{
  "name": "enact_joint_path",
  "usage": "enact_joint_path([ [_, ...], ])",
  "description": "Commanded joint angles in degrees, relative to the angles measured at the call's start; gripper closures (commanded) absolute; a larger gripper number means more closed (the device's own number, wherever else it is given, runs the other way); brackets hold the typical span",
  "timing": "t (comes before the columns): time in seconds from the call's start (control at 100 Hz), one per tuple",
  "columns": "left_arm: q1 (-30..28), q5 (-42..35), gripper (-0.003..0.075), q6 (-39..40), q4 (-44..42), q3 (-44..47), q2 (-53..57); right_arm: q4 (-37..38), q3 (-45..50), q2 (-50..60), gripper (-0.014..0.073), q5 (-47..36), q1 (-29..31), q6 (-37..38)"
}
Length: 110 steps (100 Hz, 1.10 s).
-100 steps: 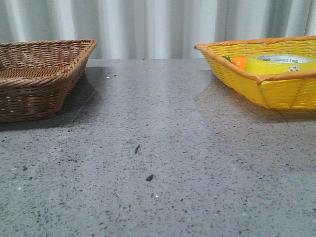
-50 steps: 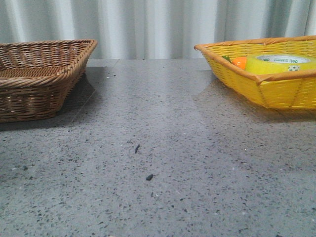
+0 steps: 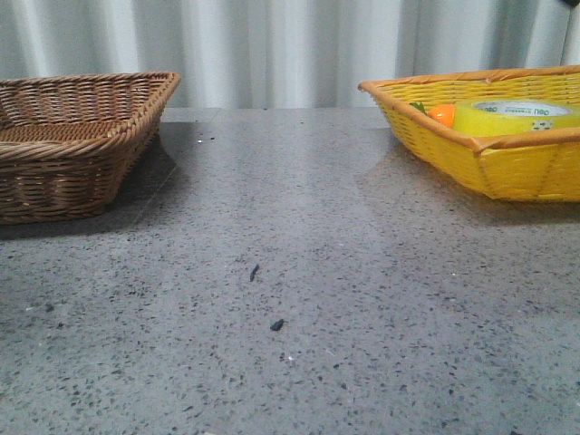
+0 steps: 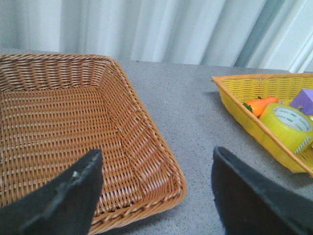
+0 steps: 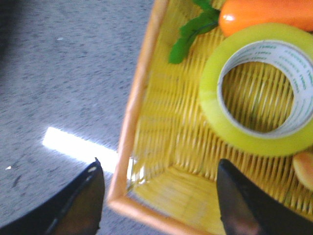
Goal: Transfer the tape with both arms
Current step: 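Reach the right gripper into the yellow basket and grasp the yellow tape roll, then lift the tape roll out and set it on the table between baskets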
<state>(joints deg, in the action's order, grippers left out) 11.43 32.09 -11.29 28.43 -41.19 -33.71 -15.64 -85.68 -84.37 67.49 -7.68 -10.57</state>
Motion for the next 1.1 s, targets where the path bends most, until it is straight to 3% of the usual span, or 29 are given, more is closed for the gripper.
enact_joint_path([
  [0.0,0.6,-2.3,0.0279,0.5,1.1,-2.0,-0.5,1.6,-3.3,-2.2,0.0174,-1.6,0.2,-0.8],
  [0.71,0.6,-1.3,0.0279,0.5,1.1,-2.0,-0.5,4.5,-3.2,-14.8,0.0179,-12.6,0.2,-0.8],
  [0.8,0.6,-1.3,0.0279,0.5,1.1,-2.0,-0.5,4.5,-2.8,-15.1,0.0274,-12.6,0.2,-0.8],
  [0.97,0.6,-1.3,0.0279,0.5,1.1,-2.0,-0.5,4.5,-2.4,-15.1,0.0662,-11.4,0.2,-0.6],
  [1.09,0.6,-1.3,0.0279,0.5,1.1,-2.0,-0.5,4.5,-2.4,-13.1,0.0645,-11.4,-0.2,-0.6],
])
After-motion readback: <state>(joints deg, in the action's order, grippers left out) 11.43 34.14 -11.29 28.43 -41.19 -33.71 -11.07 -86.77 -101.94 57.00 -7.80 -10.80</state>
